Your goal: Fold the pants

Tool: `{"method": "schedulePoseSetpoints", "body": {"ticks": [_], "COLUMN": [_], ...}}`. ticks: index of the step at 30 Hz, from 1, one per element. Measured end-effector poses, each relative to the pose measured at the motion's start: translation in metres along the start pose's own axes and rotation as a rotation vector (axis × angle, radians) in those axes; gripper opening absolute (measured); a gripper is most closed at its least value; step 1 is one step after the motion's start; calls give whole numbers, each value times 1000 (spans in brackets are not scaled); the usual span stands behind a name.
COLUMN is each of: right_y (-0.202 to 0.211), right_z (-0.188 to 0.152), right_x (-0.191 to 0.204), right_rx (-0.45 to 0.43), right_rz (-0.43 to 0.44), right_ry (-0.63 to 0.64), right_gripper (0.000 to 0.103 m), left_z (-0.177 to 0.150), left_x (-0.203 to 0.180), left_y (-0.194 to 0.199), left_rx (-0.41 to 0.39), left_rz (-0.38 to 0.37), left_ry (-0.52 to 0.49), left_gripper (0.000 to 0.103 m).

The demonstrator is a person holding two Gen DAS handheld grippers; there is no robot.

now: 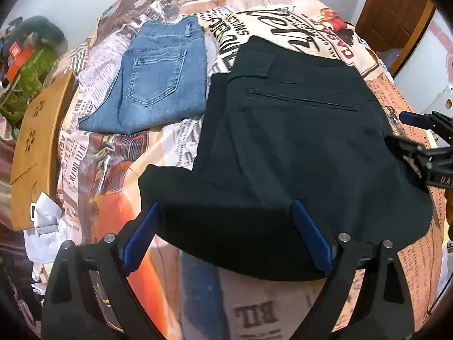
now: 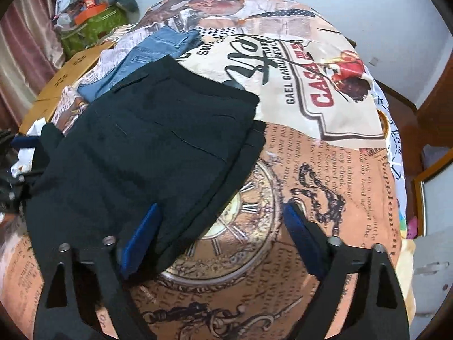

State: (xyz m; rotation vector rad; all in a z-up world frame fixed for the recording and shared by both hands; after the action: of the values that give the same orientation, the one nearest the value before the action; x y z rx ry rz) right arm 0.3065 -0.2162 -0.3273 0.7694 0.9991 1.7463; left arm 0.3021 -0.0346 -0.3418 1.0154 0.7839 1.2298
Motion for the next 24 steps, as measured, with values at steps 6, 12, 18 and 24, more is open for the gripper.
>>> {"method": "schedulePoseSetpoints", "body": {"ticks": [6,12,18,24], "right_y": [38,66,37,36], "right_z": [2,-6,-26,-36], "right_x": [5,38,45,37], "right_rx": [-53,-102,-51,-58], "right_rz": [35,102,127,160], "right_ry": [-26,16,-5,-64], "right_gripper": [71,71,71,71], "left_z": [1,4,-4,-17], "left_x": [-20,-35,-11,21], "left_y": [5,12,4,0], "left_rx": [-8,-43,-46,-29], "left_rz": [-30,-48,-109,-197], "left_ry": [-2,-23,-7,108], "left_gripper": [93,93,102,103]}}
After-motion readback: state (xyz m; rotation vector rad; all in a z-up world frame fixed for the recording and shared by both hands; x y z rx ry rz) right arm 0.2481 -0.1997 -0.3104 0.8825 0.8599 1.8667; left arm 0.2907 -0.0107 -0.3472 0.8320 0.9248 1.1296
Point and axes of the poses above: each gripper's, at about its wrist camera, not at the fingertips, and y roughly against the way its jaws point, x to its left, z to its top, the point moved 10 cm from there along -y, roughly the way its jaws point, and after that the axes turned 2 degrees about -y, right-handed, at the moved point
